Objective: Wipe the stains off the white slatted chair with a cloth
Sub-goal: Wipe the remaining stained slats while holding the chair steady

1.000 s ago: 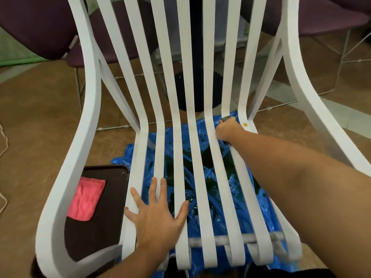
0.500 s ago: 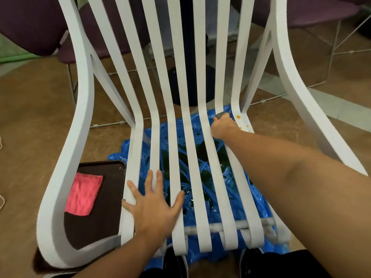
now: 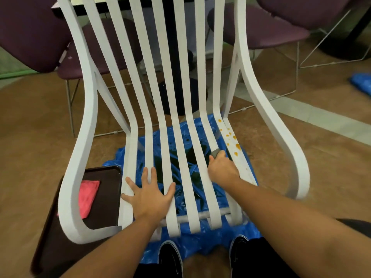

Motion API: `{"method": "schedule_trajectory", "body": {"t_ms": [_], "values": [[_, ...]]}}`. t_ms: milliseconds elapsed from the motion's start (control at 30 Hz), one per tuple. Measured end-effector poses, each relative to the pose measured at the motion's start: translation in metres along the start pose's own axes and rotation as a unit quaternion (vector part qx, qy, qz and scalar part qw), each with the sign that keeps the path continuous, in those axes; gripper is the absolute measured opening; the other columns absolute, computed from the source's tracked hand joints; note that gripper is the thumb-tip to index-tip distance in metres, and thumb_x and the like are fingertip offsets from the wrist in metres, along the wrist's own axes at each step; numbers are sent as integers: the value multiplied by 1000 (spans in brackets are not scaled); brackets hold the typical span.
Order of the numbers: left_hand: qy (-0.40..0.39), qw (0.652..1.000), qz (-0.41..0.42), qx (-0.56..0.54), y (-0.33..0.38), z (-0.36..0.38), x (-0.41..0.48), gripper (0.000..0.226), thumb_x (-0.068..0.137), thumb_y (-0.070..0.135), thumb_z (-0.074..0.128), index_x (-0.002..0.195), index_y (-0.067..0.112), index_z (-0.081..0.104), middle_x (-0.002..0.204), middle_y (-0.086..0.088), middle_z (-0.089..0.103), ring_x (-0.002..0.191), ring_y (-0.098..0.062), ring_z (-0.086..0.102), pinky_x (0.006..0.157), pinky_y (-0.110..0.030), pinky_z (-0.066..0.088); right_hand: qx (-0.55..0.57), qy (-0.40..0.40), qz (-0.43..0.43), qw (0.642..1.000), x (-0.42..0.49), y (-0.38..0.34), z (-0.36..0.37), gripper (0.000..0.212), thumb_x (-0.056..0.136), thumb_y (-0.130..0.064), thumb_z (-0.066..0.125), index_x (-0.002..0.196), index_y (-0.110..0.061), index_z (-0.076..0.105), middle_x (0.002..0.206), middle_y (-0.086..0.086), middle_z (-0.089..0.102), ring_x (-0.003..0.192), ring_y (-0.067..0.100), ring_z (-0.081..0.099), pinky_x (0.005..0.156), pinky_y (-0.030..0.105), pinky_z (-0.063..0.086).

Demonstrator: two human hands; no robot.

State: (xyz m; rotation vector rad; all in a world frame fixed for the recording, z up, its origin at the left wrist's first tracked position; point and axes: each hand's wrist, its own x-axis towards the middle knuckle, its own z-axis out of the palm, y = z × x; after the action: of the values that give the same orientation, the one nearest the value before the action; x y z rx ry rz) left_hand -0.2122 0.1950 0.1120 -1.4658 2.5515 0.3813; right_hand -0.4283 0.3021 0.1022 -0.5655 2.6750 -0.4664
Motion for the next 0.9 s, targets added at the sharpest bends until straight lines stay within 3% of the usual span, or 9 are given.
{"method": "schedule_trajectory", "body": {"t_ms": [200, 533, 733, 900], "values": [[2, 1000, 2, -10, 2, -2, -4, 93, 86, 86, 22, 162, 36, 3, 170, 9, -2, 151, -48, -8, 111, -77, 13, -3, 35, -23, 999, -74, 40, 6, 34, 104, -46, 34, 111, -14, 40, 84, 8, 66, 71, 25, 66, 48, 29, 39], [9, 1000, 2, -17, -1, 1, -5, 94, 85, 88, 22, 162, 36, 5, 170, 9, 1, 151, -48, -6, 111, -76, 13, 23, 85, 4, 996, -113, 46, 3, 35, 104, -48, 28, 103, -17, 44, 82, 5, 64, 68, 21, 64, 54, 31, 48], [10, 1000, 3, -18, 0, 2, -4, 94, 84, 88, 20, 161, 38, 5, 170, 10, 1, 151, -48, -6, 112, -76, 13, -16, 38, -3, 999, -112, 43, -14, 30, 108, -34, 28, 112, -11, 47, 94, 9, 67, 80, 27, 67, 61, 33, 48], [14, 1000, 3, -19, 0, 1, -3, 95, 84, 88, 20, 162, 36, 6, 170, 10, 2, 152, -47, -6, 112, -75, 13, -86, -49, 11, 995, -103, 42, -32, 18, 102, -12, 43, 119, -10, 49, 114, 12, 67, 103, 29, 67, 80, 37, 53]]}}
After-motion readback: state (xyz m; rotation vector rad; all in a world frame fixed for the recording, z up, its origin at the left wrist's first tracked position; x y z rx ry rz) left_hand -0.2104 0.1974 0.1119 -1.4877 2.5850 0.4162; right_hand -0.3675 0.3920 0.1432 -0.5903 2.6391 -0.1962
